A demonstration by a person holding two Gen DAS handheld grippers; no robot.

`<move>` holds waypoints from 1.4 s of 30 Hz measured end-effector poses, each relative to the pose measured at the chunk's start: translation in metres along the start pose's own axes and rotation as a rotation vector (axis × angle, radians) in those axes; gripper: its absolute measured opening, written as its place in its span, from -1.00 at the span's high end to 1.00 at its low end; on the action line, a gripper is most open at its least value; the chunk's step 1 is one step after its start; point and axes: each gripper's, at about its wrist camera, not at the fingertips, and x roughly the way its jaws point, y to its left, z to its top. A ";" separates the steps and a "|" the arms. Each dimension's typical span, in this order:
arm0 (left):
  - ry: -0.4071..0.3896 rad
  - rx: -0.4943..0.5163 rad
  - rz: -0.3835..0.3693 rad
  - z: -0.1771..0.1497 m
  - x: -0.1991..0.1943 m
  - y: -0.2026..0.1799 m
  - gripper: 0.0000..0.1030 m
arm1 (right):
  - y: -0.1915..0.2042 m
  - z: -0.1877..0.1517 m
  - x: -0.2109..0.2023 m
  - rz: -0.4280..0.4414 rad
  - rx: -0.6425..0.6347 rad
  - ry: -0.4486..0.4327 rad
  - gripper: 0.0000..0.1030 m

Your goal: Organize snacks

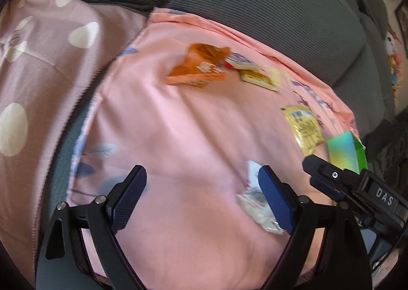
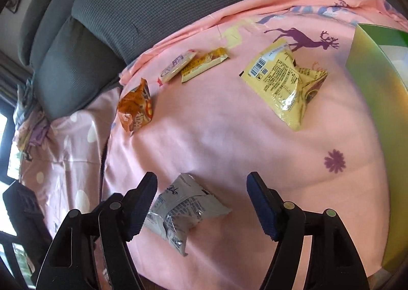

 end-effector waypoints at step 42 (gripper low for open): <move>0.088 0.214 -0.182 -0.027 0.013 -0.055 0.12 | 0.016 -0.014 0.037 0.138 -0.159 0.140 -0.09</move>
